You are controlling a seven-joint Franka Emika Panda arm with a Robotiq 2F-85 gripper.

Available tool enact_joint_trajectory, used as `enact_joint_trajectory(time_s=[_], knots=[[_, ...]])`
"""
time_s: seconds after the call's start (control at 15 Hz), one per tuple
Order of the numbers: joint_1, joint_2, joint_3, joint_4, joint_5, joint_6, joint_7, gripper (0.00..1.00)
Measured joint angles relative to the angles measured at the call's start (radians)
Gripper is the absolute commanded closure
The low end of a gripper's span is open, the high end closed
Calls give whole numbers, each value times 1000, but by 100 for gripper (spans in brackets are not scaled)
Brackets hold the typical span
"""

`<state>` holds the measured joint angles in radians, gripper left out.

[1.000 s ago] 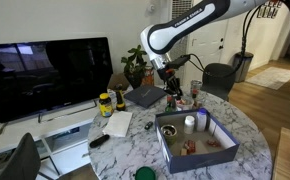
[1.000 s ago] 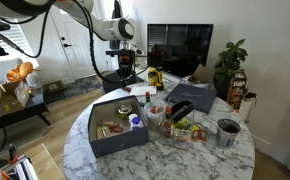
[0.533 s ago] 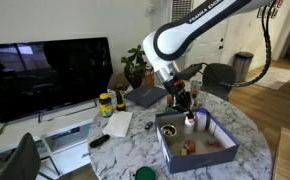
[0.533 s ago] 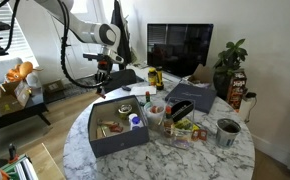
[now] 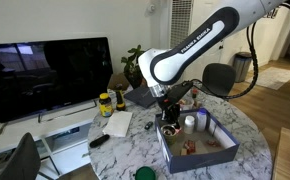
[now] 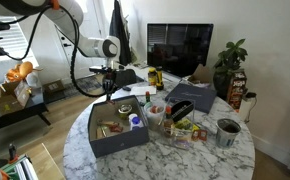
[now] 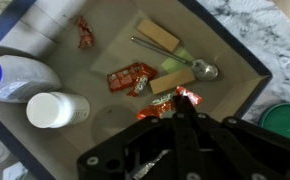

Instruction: Pick up the ketchup packet and put it into the box

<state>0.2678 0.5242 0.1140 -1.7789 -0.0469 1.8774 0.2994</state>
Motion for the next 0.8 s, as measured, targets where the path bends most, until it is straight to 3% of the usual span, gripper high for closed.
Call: enact_joint_trajectory(time_s=[0.2,0.27,0.33,0.67,0.73,0.8], knots=[[-4,26,-21,57,-30,-123,-9,100],[-6,34,-25,74,-31,-156,-9,74],[-8,45,-28,94,-31,-194,-11,73],[-25,111,-28,214,-33,-340,-143,38],[-34,118,-29,239,-38,-348,-194,54],[-49,122,-29,264,-44,-348,-254,47]])
